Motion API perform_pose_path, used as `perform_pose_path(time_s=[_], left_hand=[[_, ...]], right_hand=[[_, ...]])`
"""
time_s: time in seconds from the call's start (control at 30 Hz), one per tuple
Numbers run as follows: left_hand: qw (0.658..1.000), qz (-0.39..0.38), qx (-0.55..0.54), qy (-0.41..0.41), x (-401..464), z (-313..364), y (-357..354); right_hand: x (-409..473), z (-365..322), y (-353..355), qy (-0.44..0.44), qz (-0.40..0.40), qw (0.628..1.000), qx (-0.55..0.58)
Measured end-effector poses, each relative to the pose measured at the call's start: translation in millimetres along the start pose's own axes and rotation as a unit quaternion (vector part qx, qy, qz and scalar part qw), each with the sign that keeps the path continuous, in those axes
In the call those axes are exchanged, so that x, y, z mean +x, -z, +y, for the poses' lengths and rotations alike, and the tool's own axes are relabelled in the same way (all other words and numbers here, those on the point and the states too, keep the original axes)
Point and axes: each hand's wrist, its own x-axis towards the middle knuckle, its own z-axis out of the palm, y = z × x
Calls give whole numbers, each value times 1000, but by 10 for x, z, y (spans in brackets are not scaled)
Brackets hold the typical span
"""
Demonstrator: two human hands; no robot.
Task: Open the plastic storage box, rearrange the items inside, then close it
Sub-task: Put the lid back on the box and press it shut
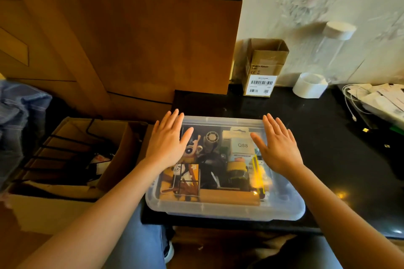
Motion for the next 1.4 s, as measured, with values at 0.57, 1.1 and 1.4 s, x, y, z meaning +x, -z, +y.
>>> perform_pose_path(time_s=[0.57, 1.1, 1.4], left_hand=[[987, 37, -119, 100, -617, -31, 28], [836, 32, -429, 341, -732, -191, 130], [772, 42, -520, 362, -609, -325, 213]], right_hand=[[-665, -4, 69, -14, 36, 993, 111], [-926, 221, 172, -378, -29, 705, 599], [-838, 312, 345, -336, 2, 742, 579]])
